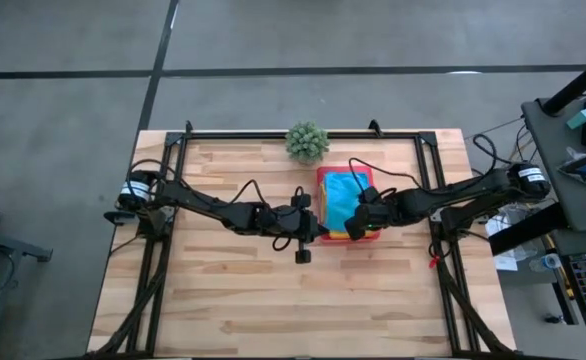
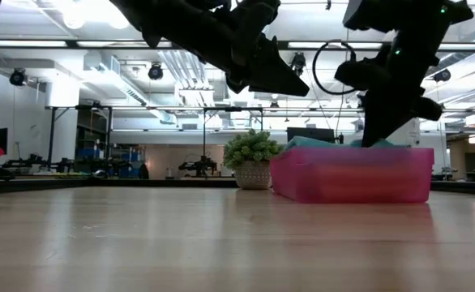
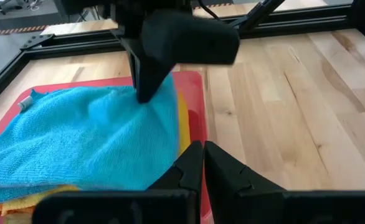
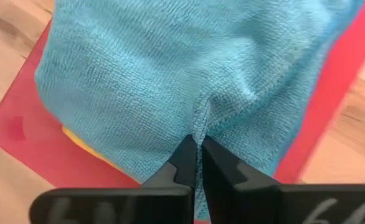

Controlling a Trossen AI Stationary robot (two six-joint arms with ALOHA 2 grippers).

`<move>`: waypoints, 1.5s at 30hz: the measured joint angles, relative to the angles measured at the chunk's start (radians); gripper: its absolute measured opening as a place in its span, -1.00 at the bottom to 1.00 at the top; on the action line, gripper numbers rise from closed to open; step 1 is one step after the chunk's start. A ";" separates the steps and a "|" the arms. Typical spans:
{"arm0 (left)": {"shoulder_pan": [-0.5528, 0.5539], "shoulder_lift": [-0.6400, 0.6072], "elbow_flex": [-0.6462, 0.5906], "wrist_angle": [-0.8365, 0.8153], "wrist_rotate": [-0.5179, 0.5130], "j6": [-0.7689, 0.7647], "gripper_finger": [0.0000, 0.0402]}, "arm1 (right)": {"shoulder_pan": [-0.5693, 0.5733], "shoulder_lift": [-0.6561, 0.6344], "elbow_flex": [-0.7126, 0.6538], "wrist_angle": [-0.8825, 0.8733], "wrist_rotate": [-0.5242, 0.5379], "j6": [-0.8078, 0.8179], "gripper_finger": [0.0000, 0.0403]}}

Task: Fold microfiber towels
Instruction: Put the blue towel into the red bin

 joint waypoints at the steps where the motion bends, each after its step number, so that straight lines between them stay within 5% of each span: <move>1: 0.000 0.000 0.000 0.000 0.000 0.000 -1.00 | 0.000 -0.013 0.000 -0.014 0.000 0.000 -0.96; 11: 0.000 0.001 -0.030 0.060 0.000 -0.002 -1.00 | 0.000 -0.114 0.000 -0.106 -0.002 0.026 -0.96; 24: 0.002 0.061 -0.052 0.211 0.000 -0.001 -1.00 | 0.000 0.012 -0.009 -0.099 0.000 0.012 -0.94; 37: 0.017 0.201 -0.003 0.364 0.000 -0.001 -1.00 | 0.000 -0.041 0.038 -0.112 0.005 -0.047 -0.45; 45: 0.035 0.288 0.043 0.359 -0.041 -0.026 -1.00 | -0.012 -0.055 0.076 -0.089 0.188 -0.151 -0.42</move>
